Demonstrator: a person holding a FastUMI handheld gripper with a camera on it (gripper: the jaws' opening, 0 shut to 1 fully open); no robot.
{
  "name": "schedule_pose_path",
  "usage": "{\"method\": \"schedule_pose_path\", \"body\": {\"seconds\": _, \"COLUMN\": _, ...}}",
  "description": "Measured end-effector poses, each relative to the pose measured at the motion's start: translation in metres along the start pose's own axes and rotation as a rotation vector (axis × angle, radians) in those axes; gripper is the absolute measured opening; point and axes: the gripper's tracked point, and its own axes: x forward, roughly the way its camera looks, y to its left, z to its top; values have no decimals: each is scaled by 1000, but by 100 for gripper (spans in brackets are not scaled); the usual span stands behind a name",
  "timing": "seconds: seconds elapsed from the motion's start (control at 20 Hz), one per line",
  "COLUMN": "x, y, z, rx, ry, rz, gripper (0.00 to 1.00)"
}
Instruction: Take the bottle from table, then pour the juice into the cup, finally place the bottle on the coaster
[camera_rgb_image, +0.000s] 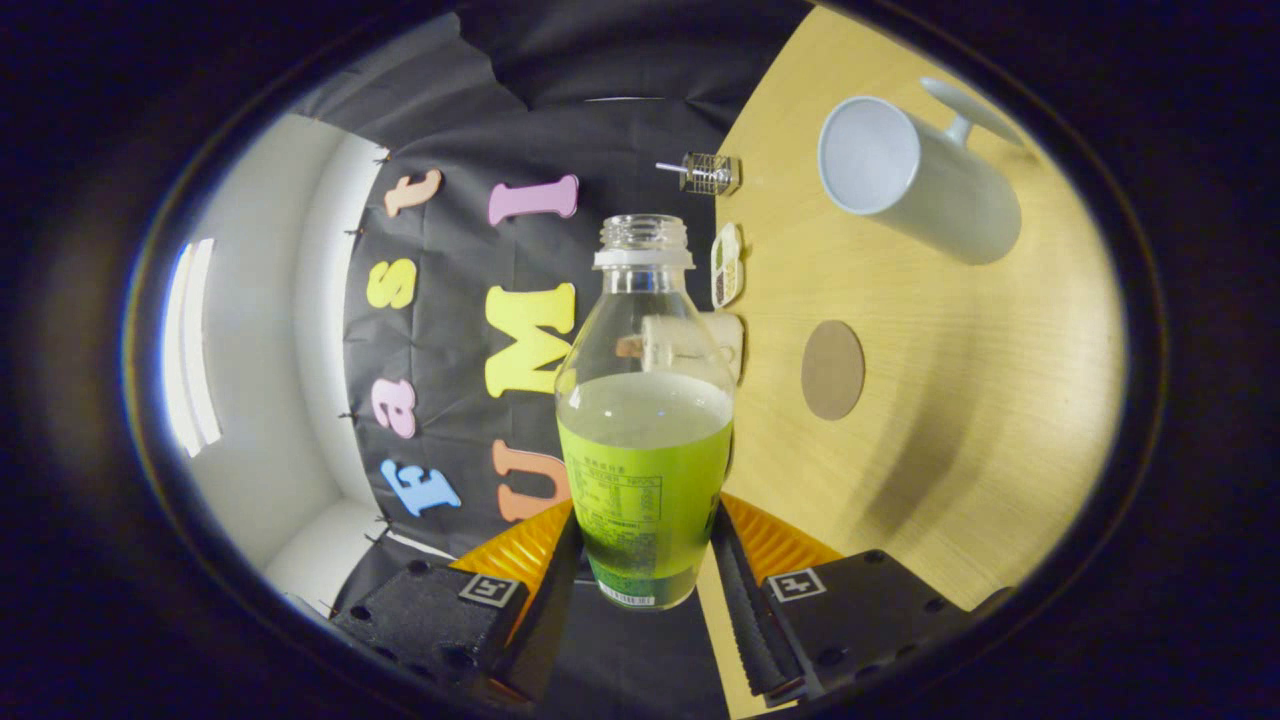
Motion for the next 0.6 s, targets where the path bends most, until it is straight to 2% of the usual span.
{"method": "schedule_pose_path", "body": {"seconds": 0.6, "x": -3, "y": 15, "z": 24, "rx": 180, "ry": -57, "rz": 74, "gripper": 75}}
